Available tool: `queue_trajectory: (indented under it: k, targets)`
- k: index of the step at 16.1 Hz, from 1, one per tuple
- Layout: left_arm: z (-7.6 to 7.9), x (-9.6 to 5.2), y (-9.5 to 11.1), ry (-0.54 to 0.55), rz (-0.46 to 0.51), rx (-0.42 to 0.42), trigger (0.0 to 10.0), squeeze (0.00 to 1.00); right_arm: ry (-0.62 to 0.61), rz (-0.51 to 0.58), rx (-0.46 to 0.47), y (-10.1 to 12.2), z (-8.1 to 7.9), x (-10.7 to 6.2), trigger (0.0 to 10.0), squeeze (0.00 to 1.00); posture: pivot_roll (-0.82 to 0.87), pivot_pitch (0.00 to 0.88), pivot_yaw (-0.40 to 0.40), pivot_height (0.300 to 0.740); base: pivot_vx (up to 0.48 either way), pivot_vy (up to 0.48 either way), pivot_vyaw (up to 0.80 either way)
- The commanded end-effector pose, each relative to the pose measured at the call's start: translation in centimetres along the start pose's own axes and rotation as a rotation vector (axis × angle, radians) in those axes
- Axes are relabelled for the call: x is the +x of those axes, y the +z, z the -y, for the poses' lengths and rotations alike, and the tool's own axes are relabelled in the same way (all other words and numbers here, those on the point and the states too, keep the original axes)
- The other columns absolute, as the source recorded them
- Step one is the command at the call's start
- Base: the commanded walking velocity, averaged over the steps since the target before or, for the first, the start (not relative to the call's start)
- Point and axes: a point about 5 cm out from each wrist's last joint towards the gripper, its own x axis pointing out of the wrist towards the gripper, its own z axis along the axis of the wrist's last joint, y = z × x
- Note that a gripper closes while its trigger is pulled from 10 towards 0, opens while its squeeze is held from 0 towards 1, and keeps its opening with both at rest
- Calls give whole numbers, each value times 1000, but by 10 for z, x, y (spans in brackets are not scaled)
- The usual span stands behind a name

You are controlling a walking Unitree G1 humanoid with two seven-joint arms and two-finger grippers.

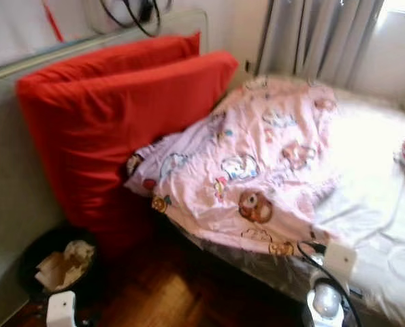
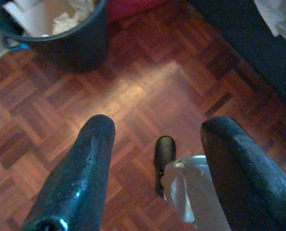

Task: Clean up the room

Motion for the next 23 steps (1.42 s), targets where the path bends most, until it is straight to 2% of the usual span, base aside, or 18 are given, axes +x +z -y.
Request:
queue_trajectory:
  k: [1,7,9,11,13,15,17,18,20,23]
  targets:
    - [0,-2,-7,0,-26,4,10000,0,-28,4,1,0,4,0,10000,0,60,0,0,740,0,0,0]
    - [-1,-3,-12,1,-39,13,10000,0,-143,-10,-44,-11,23,-7,10000,0,59,0,-7,740,0,0,0]
    - [-1,-4,-12,0,-40,14,10000,0,-112,-8,-20,-14,20,-10,10000,0,57,0,-9,740,0,0,0]
    - [-1,-4,-13,-3,-44,19,10000,0,40,86,-69,-12,5,-21,10000,0,56,0,-11,740,0,0,0]
    - [-1,-4,-13,-4,-45,20,10000,0,65,92,-95,-16,4,-28,10000,0,56,0,-11,740,0,0,0]
    - [-1,-4,-15,-3,-49,20,10000,0,61,-39,-106,-39,10,-37,10000,0,49,0,-19,740,0,0,0]
    - [0,-4,-16,-6,-54,20,10000,0,152,-249,-144,-72,11,-51,10000,0,39,0,-18,740,0,0,0]
    - [2,-4,-16,-9,-57,20,10000,0,150,-334,-182,-84,17,-55,10000,0,45,0,-20,740,0,0,0]
    - [3,-4,-16,-12,-57,21,10000,0,112,-357,-181,-86,23,-55,10000,0,47,0,-24,740,0,0,0]
    - [6,-3,-14,-19,-53,32,10000,0,137,-389,-166,-83,20,-48,10000,0,50,0,-33,740,0,0,0]
